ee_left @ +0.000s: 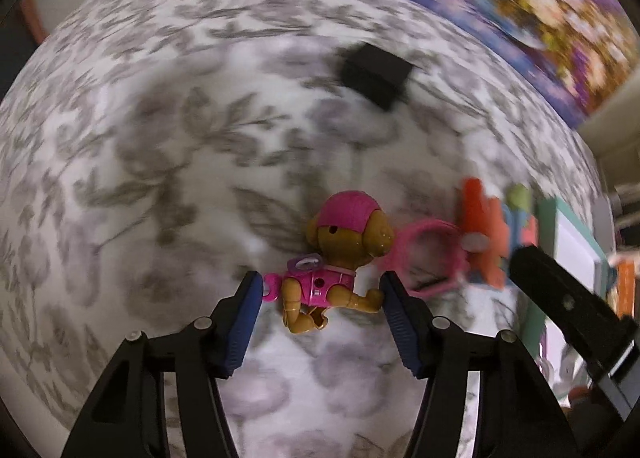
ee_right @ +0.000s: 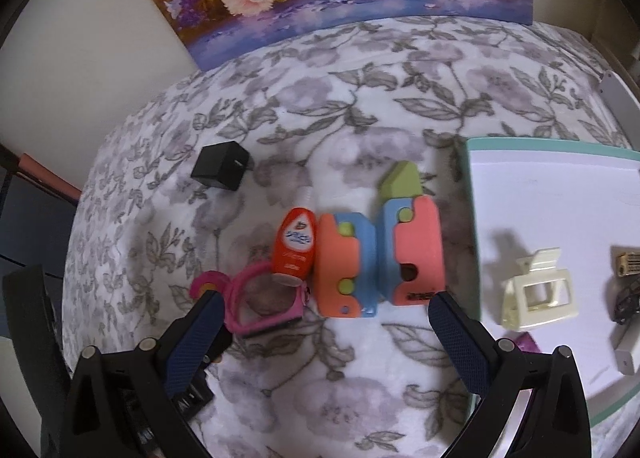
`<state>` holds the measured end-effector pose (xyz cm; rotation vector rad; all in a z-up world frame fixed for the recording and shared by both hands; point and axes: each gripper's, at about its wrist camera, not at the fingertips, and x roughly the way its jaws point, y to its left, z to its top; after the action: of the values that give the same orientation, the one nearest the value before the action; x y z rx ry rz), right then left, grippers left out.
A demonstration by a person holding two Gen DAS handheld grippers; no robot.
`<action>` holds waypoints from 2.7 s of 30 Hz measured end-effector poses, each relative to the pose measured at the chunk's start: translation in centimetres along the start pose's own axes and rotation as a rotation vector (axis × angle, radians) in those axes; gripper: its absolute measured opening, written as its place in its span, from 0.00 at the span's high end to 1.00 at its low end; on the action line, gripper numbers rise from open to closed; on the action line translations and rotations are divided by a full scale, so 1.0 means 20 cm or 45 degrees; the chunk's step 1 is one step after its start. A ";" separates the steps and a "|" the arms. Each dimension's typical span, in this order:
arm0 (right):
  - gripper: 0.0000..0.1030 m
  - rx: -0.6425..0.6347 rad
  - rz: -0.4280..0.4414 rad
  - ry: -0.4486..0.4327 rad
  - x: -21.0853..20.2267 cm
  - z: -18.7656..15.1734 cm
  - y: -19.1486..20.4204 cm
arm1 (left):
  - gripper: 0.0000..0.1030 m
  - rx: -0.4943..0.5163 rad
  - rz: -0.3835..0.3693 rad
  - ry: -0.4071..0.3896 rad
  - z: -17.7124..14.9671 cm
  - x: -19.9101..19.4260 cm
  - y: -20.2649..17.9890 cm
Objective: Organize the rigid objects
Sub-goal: 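Lower the left tool over the pink toy dog figure, then close the left tool on the dog figure while the right tool grasps the pink watch band, then carry the dog figure with the left tool while the right tool carries the watch band into the tray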
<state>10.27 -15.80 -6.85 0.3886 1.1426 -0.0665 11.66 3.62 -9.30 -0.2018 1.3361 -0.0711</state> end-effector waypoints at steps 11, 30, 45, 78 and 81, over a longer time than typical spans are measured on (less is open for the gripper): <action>0.04 -0.128 0.058 0.022 0.08 -0.04 0.15 | 0.40 -0.247 0.113 -0.053 0.02 -0.04 0.29; 0.26 -0.231 0.008 0.101 0.26 -0.14 0.28 | 0.40 -0.307 0.103 -0.065 0.03 -0.04 0.40; 0.39 -0.359 -0.136 0.044 0.30 -0.16 0.35 | 0.40 -0.317 0.100 -0.105 0.02 -0.07 0.39; 0.39 0.153 -0.241 -0.233 -0.40 0.00 -0.67 | 0.40 0.323 -0.022 -0.286 -0.24 -0.36 -0.81; 0.39 0.202 -0.287 -0.241 -0.42 0.01 -0.80 | 0.40 0.419 -0.032 -0.268 -0.26 -0.32 -0.99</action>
<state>2.93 -32.03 -3.54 0.3838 0.9923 -0.3854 6.28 -15.21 -0.57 0.0527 1.0940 -0.2814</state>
